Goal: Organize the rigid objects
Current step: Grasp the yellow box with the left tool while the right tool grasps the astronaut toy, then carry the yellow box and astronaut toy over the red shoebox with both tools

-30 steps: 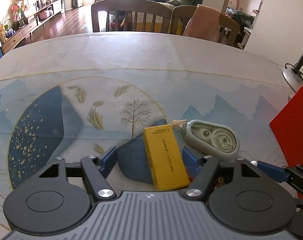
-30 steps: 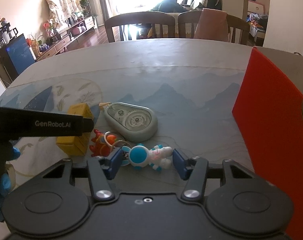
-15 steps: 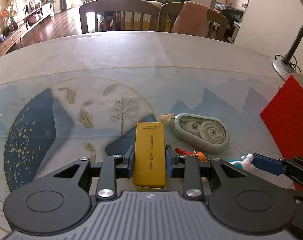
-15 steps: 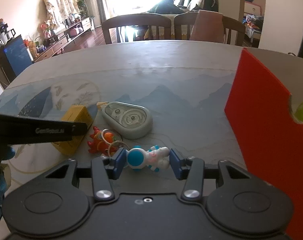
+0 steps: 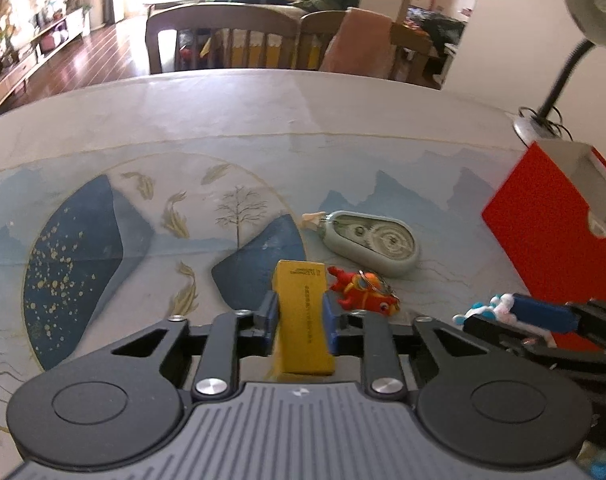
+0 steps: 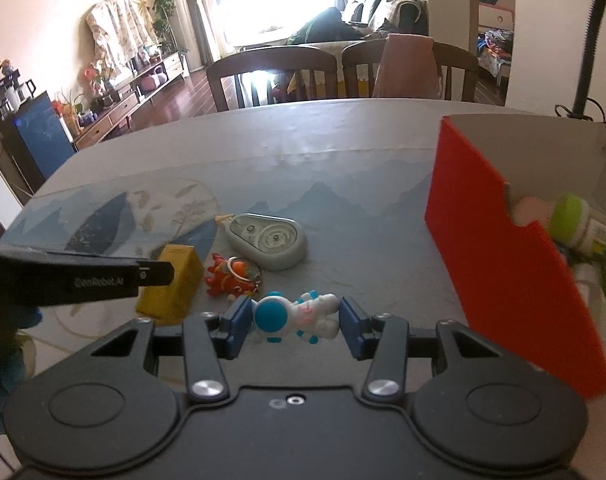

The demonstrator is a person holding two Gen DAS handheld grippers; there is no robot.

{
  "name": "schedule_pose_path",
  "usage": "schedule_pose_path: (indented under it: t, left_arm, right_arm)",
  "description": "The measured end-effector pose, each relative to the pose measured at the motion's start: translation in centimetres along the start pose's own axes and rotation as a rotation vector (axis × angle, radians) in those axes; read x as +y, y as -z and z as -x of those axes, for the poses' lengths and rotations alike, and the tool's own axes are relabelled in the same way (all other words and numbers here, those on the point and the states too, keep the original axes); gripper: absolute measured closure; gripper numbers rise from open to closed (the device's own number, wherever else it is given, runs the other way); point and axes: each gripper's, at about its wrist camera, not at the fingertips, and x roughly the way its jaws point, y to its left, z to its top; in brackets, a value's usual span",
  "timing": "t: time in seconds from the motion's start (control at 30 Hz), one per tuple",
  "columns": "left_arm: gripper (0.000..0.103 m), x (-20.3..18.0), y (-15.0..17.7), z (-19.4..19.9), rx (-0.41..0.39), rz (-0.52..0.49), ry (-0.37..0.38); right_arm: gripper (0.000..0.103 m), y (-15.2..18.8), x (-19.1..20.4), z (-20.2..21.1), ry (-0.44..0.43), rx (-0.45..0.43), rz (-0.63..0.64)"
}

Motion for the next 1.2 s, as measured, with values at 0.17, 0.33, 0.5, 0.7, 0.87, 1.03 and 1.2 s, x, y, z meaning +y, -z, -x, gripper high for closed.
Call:
schedule_pose_path:
  t: [0.17,0.33,0.5,0.7,0.87,1.03,1.2]
  left_arm:
    - [0.091,-0.2,0.7,0.9,-0.001,-0.028,0.011]
    - [0.091,0.0,1.0,1.3,0.016,-0.009,0.01]
    - [0.088,0.3,0.7,1.7,0.019,0.026,0.032]
    - [0.056,-0.1,0.7,0.9,0.029,0.018,0.019]
    - [0.038,-0.8,0.4,-0.3,0.023,-0.017,0.009]
    - [0.039,-0.8,0.3,-1.9,0.041,-0.011,-0.021]
    - [0.058,-0.6,0.6,-2.7,0.064,-0.002,-0.035]
  right_arm:
    - [0.057,0.0,-0.2,2.4,-0.007,-0.012,-0.031]
    - [0.056,0.3,-0.2,4.0,0.007,-0.028,-0.044]
    - [0.056,0.6,-0.2,5.0,0.007,-0.04,-0.057]
    - [0.056,0.9,-0.2,5.9,0.014,-0.053,-0.068]
    - [0.056,1.1,-0.2,6.7,0.026,-0.063,-0.075]
    - [0.056,1.4,-0.2,7.4,0.039,-0.069,-0.079]
    - [0.056,1.7,-0.3,7.8,0.052,-0.072,-0.083]
